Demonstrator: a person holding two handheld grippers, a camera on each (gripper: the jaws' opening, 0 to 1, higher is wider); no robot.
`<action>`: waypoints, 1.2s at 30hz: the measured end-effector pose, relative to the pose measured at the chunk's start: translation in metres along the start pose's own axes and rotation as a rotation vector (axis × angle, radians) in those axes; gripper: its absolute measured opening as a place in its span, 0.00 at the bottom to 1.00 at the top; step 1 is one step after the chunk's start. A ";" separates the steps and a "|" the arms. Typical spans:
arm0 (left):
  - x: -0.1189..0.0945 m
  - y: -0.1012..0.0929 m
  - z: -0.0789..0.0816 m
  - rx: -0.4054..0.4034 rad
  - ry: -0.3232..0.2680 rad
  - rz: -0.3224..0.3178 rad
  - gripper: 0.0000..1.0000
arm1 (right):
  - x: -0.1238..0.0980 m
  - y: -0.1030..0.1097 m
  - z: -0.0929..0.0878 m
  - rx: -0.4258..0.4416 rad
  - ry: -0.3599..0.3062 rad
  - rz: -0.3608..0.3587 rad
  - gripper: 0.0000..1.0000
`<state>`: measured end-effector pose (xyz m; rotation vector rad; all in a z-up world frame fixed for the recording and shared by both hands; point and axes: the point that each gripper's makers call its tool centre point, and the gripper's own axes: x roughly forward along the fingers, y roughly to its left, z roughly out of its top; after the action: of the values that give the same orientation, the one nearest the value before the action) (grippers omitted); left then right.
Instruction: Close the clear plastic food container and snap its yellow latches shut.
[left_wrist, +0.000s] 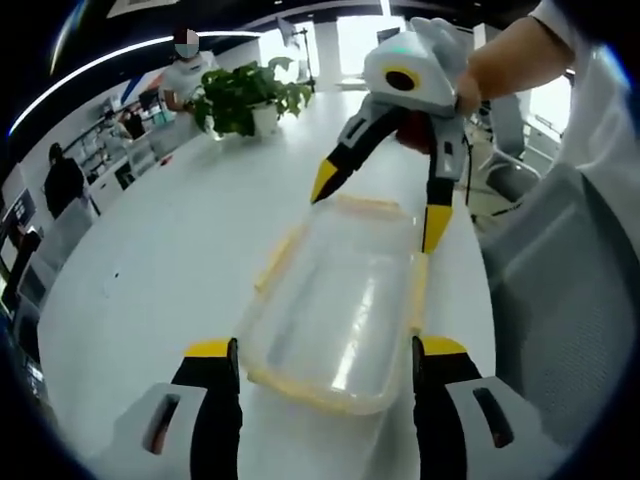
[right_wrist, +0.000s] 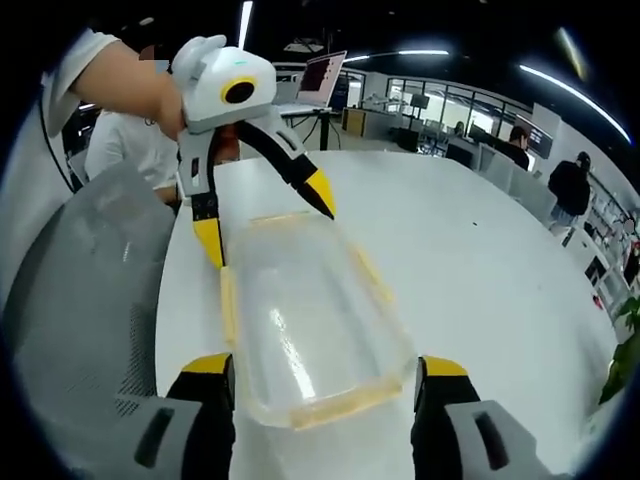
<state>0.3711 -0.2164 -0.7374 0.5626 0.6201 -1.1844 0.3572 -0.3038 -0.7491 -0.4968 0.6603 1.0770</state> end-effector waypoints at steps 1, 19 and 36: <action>0.000 0.000 -0.001 -0.002 0.003 0.000 0.72 | 0.000 0.000 0.000 0.001 -0.002 -0.001 0.73; 0.003 0.002 -0.007 0.001 0.017 -0.010 0.73 | 0.002 0.001 0.003 -0.007 -0.012 0.003 0.72; -0.027 0.006 -0.037 -0.023 0.019 0.006 0.73 | 0.029 0.024 0.030 -0.030 -0.007 0.029 0.72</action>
<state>0.3646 -0.1713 -0.7445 0.5564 0.6471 -1.1660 0.3524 -0.2559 -0.7496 -0.5105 0.6472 1.1167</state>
